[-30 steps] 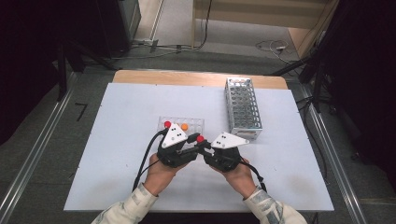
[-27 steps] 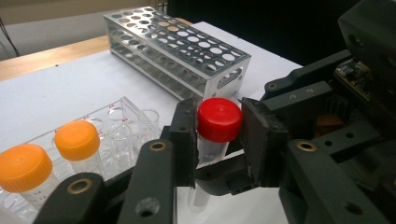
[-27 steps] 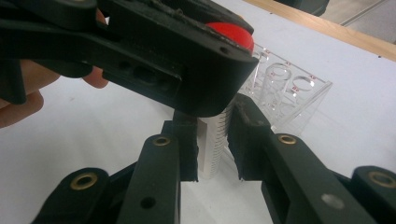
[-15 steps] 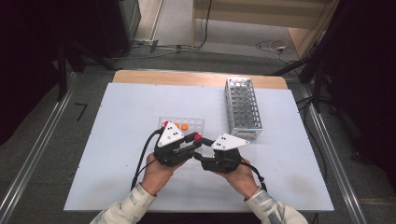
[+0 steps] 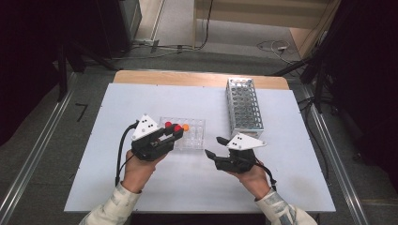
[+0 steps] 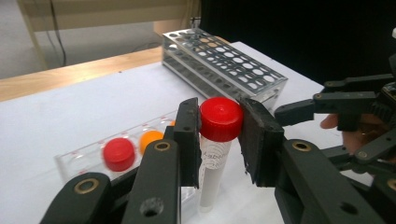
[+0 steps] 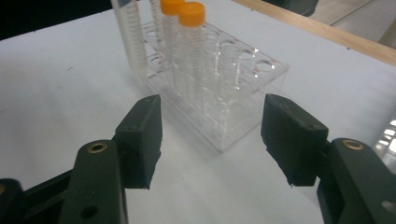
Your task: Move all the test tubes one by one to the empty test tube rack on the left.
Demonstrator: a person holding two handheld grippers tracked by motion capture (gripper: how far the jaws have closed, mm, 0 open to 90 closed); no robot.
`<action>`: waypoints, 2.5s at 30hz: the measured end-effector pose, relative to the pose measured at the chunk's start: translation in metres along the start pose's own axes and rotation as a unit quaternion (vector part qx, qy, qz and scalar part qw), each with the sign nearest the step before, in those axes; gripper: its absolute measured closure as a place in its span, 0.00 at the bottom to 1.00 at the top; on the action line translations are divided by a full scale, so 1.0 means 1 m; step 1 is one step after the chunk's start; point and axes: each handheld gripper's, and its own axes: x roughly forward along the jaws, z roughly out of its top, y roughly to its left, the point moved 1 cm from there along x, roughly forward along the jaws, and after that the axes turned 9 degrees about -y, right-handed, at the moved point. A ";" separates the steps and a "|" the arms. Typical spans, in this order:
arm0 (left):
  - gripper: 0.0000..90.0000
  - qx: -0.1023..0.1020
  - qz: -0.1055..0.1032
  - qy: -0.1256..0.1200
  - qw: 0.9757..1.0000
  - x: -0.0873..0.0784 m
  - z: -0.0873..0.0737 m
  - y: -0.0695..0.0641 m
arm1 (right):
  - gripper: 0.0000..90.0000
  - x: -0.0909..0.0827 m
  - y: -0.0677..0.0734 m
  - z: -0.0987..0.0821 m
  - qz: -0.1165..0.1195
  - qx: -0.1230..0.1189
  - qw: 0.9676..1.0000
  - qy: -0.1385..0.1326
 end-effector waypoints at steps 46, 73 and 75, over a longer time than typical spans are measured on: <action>0.77 0.017 0.110 -0.009 0.994 0.006 -0.007 0.041 | 0.24 -0.004 -0.017 -0.009 -0.035 0.034 0.999 0.024; 0.71 -0.011 0.103 0.002 0.995 0.007 -0.018 0.044 | 0.24 -0.002 -0.016 -0.010 -0.038 0.032 0.998 0.027; 0.71 -0.011 0.103 0.002 0.995 0.007 -0.018 0.045 | 0.24 -0.003 -0.017 -0.010 -0.039 0.033 0.998 0.028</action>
